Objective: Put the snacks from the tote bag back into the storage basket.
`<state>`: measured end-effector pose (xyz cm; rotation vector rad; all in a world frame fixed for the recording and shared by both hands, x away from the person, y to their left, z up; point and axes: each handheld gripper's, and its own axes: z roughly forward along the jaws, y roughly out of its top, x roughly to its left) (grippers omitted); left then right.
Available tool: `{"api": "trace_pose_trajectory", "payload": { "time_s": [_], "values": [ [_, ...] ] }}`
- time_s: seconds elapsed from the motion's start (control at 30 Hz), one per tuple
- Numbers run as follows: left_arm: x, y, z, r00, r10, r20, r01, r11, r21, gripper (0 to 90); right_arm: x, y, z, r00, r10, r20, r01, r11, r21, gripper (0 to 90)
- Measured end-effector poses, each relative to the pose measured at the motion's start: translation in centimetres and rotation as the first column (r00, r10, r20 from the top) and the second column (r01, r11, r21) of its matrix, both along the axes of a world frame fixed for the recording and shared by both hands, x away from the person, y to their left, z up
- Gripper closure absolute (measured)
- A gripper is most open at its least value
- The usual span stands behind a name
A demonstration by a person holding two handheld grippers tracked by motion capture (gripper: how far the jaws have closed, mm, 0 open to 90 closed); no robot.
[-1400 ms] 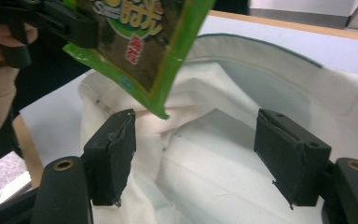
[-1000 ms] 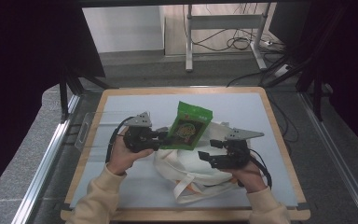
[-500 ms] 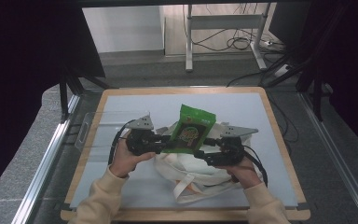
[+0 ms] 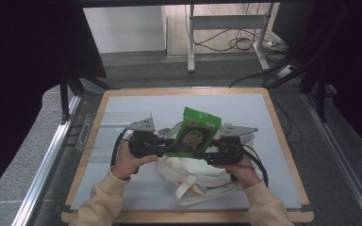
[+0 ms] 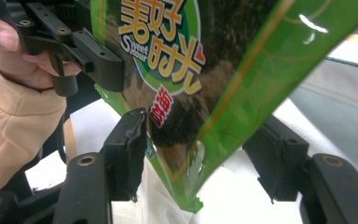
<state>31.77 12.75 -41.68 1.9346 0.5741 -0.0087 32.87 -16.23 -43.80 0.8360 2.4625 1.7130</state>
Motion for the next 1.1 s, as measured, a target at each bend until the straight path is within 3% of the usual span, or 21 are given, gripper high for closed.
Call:
{"api": "trace_pose_trajectory", "payload": {
  "time_s": [0.27,0.43,0.67,0.8,0.97,1.1],
  "values": [
    [0.1,-0.2,-0.2,1.0000,-0.007,-0.004,0.007,0.9999,0.009,72.5,0.0,0.0,0.0,0.9999,0.017,0.000,-0.017,1.000,0.007,49.2],
    [0.3,0.1,-0.4,0.9998,-0.011,-0.018,0.011,0.9999,-0.006,72.2,0.1,-0.2,0.0,0.9996,0.027,-0.012,-0.026,0.999,0.031,54.8],
    [0.7,0.0,-0.9,0.9993,-0.021,-0.031,0.022,0.9996,0.017,70.3,0.1,-0.6,0.1,0.9989,0.043,-0.017,-0.042,0.997,0.059,63.4],
    [1.0,0.1,-1.1,0.9987,-0.027,-0.044,0.027,0.9996,0.009,69.3,0.2,-0.7,0.2,0.9984,0.053,-0.021,-0.051,0.997,0.066,67.3],
    [1.1,0.0,-1.4,0.9996,-0.015,-0.026,0.016,0.9995,0.027,64.5,0.2,-0.8,0.2,0.9969,0.073,-0.029,-0.071,0.995,0.075,71.2],
    [1.0,0.1,-1.4,0.9999,0.016,0.005,-0.016,0.9986,0.049,56.7,0.1,-0.8,0.3,0.9977,0.067,-0.006,-0.067,0.996,0.060,71.7]
  ]
}}
